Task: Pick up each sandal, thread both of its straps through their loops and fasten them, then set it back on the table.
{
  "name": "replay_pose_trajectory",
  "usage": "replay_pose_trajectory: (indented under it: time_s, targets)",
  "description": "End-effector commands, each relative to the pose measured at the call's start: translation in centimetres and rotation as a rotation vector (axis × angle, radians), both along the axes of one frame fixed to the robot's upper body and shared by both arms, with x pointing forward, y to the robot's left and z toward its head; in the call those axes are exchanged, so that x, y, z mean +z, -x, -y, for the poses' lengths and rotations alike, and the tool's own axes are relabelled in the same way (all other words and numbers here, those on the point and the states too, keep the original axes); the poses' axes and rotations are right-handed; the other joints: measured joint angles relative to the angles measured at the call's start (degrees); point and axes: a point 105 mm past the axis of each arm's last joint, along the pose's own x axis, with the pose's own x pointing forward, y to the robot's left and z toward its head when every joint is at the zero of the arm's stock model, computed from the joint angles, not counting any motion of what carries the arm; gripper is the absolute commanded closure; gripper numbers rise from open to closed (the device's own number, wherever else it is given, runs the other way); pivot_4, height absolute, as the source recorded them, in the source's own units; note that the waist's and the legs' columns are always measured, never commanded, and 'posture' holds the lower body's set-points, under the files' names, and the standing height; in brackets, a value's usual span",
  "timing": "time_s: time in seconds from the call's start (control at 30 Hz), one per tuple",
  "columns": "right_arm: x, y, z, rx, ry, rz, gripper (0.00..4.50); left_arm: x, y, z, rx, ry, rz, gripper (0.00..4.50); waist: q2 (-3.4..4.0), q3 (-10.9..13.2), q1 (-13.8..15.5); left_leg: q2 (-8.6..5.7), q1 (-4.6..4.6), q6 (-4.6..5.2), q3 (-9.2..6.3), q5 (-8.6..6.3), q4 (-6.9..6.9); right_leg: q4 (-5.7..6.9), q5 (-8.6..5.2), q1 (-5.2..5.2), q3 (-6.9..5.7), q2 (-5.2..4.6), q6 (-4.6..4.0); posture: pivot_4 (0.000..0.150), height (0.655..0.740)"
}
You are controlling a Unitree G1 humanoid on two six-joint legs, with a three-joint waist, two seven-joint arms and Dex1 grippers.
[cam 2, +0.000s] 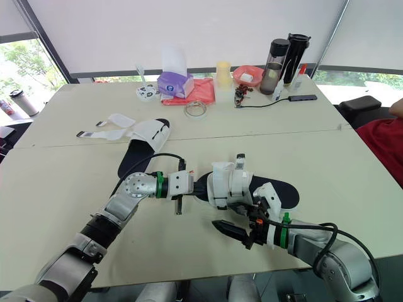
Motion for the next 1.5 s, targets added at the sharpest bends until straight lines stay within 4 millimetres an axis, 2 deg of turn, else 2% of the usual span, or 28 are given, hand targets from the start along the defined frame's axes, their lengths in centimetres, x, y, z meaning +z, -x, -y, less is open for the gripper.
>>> replay_pose_trajectory:
  time_s: [0.03, 0.27, 0.4, 0.53, 0.63, 0.67, 0.7, 0.77, 0.83, 0.87, 1.0, 1.1, 1.3, 1.33, 1.5]
  targets:
    - [0.8, -0.9, 0.4, -0.029, -0.005, 0.048, 0.06, -4.3, 1.1, -1.2, 0.004, -0.145, -0.114, 4.5, 0.0, 0.0, 0.0, 0.0, 0.01, 0.01, 0.0, 0.0, 0.0, 0.0, 0.0, 0.01, 0.0, 0.0, 0.0, 0.15, 0.74]
    - [0.8, -1.6, -1.5, 0.017, -0.074, 0.021, 0.06, -4.2, 1.0, -1.1, 0.003, -0.147, -0.11, 4.5, 0.0, 0.0, -0.1, 0.04, 0.23, -0.1, 0.01, -0.06, 0.0, 0.0, -0.06, 0.18, 0.03, 0.03, 0.1, 0.15, 0.74]
    - [0.1, -1.8, -1.7, 0.019, -0.072, -0.001, 0.06, -4.2, 1.0, -1.2, 0.006, -0.147, -0.109, 4.5, 0.01, 0.0, -0.1, 0.06, 0.27, -0.12, 0.0, -0.07, 0.0, 0.0, -0.07, 0.15, 0.05, 0.03, 0.1, 0.15, 0.74]
    - [0.2, -2.0, -1.5, -0.003, -0.086, 0.004, 0.06, -4.3, 1.0, -1.4, 0.013, -0.147, -0.111, 4.5, 0.02, 0.0, -0.1, 0.06, 0.28, -0.12, 0.0, -0.07, -0.01, 0.0, -0.07, 0.11, 0.06, 0.03, 0.1, 0.15, 0.74]
    - [0.2, -2.0, -1.2, -0.004, -0.083, 0.005, 0.76, -4.4, 1.0, -1.4, 0.016, -0.146, -0.112, 4.5, 0.02, 0.0, -0.1, 0.05, 0.29, -0.12, 0.0, -0.07, -0.01, 0.0, -0.06, 0.11, 0.06, 0.03, 0.1, 0.15, 0.74]
    - [0.3, -2.0, -1.2, -0.005, -0.086, 0.005, 1.24, -4.4, 1.0, -1.4, 0.017, -0.146, -0.112, 4.5, 0.02, 0.0, -0.1, 0.05, 0.29, -0.12, 0.0, -0.07, -0.01, 0.0, -0.06, 0.11, 0.06, 0.03, 0.1, 0.15, 0.74]
    - [0.3, -2.0, -1.1, -0.006, -0.09, 0.004, 1.24, -4.4, 1.0, -1.4, 0.017, -0.146, -0.112, 4.5, 0.02, 0.0, -0.1, 0.05, 0.29, -0.12, 0.0, -0.07, -0.01, -0.01, -0.07, 0.11, 0.06, 0.03, 0.1, 0.15, 0.74]
    - [0.4, -2.1, -1.0, -0.016, -0.1, -0.001, 0.97, -4.4, 1.0, -1.3, 0.017, -0.145, -0.112, 4.5, 0.02, 0.0, 0.0, 0.05, 0.29, -0.11, 0.0, -0.07, -0.04, -0.01, -0.06, 0.1, 0.06, 0.03, 0.09, 0.15, 0.74]
    - [0.2, -2.2, -1.0, -0.034, -0.104, -0.021, 0.2, -4.4, 1.0, -1.3, 0.017, -0.145, -0.112, 4.5, 0.02, 0.0, -0.1, 0.05, 0.29, -0.1, 0.0, -0.06, -0.04, 0.0, -0.06, 0.1, 0.06, 0.03, 0.09, 0.15, 0.74]
    - [0.0, -2.2, -0.9, -0.039, -0.097, -0.03, 0.05, -4.4, 1.0, -1.3, 0.017, -0.145, -0.112, 4.5, 0.02, 0.0, -0.1, 0.05, 0.31, -0.11, 0.0, -0.06, -0.04, 0.0, -0.06, 0.11, 0.06, 0.03, 0.1, 0.15, 0.74]
    - [-0.3, -2.4, -0.8, -0.058, -0.087, -0.047, 0.05, -4.4, 1.0, -1.3, 0.018, -0.145, -0.112, 4.5, 0.03, 0.0, -0.1, 0.06, 0.33, -0.13, 0.0, -0.08, -0.02, -0.02, -0.06, 0.14, 0.07, 0.02, 0.09, 0.15, 0.74]
    - [-0.3, -2.6, -0.9, -0.068, -0.1, -0.042, 0.87, -4.4, 1.0, -1.3, 0.017, -0.147, -0.112, 4.5, 0.03, 0.0, -0.1, 0.07, 0.33, -0.13, 0.0, -0.08, -0.03, -0.04, -0.07, 0.11, 0.08, 0.01, 0.08, 0.15, 0.74]
    - [-0.2, -2.7, -1.0, -0.074, -0.106, -0.022, 4.05, -4.5, 1.0, -1.3, 0.015, -0.15, -0.111, 4.5, 0.04, 0.0, 0.0, 0.05, 0.3, -0.13, 0.01, -0.08, -0.07, -0.05, -0.06, 0.08, 0.07, -0.02, 0.08, 0.15, 0.74]
    - [-0.2, -2.6, -1.0, -0.072, -0.106, -0.023, 4.43, -4.5, 1.0, -1.3, 0.014, -0.15, -0.111, 4.5, 0.04, 0.0, -0.1, 0.04, 0.3, -0.13, 0.01, -0.08, -0.09, -0.05, -0.06, 0.07, 0.07, -0.02, 0.08, 0.15, 0.74]
    - [-0.2, -1.9, -1.2, -0.032, -0.088, -0.035, 4.43, -4.5, 1.0, -1.3, 0.011, -0.15, -0.11, 4.5, 0.04, 0.0, -0.1, 0.04, 0.3, -0.12, 0.01, -0.07, -0.1, -0.04, -0.07, 0.08, 0.07, 0.0, 0.09, 0.15, 0.74]
